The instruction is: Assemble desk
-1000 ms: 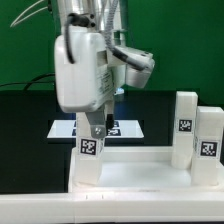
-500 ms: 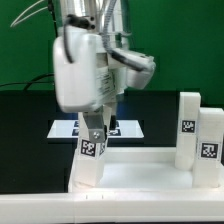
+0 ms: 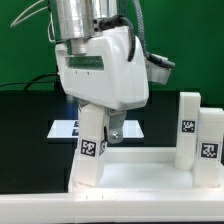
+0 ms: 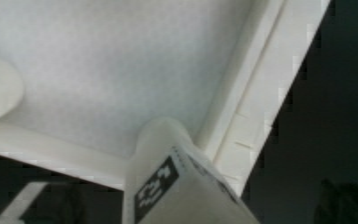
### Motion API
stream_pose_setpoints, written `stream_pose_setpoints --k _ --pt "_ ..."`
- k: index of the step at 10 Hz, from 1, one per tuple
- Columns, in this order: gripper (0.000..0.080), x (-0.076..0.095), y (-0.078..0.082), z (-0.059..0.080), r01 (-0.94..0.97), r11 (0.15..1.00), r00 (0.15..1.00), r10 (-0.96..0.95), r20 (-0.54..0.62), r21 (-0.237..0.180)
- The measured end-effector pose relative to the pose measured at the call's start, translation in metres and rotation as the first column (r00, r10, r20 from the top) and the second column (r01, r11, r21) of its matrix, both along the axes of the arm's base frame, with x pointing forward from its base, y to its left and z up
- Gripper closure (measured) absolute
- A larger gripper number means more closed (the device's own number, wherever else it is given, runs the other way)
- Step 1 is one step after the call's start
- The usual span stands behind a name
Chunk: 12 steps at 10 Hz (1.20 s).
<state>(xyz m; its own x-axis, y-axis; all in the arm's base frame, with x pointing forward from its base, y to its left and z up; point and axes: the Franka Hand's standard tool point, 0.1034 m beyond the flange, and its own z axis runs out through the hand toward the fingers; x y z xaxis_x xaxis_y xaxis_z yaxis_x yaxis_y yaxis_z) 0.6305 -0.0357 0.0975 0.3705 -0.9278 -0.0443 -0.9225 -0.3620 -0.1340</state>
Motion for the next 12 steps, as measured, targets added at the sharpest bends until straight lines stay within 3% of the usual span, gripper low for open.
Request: stream_pose_setpoints --k 2,4,5,7,8,9,12 --pt "0.0151 -0.0005 -0.0005 -0.0004 -0.174 0.984 0.985 0.175 0.010 -0.022" --pt "0.0151 0.0004 -0.0047 0.0016 -0.514 0.854 0.858 0.513 -0.025 -0.079" --pt "0.0151 0.0002 -0.0044 0.0011 -0.474 0.877 0.880 0.474 -0.024 -0.074" --pt "0.0414 -0.0001 -0.0054 0.0009 -0.463 0.883 0.886 0.462 -0.026 -0.074" --pt "0.0414 -0.0033 -0.0081 -0.0011 -0.410 0.910 0.912 0.409 -0.036 -0.066" --pt "0.0501 -0.0035 -0.0085 -0.0014 -0.337 0.939 0.941 0.335 -0.039 -0.061" --pt "0.0504 -0.0037 -0.0076 -0.0024 -0.148 0.988 0.988 0.146 -0.047 -0.046"
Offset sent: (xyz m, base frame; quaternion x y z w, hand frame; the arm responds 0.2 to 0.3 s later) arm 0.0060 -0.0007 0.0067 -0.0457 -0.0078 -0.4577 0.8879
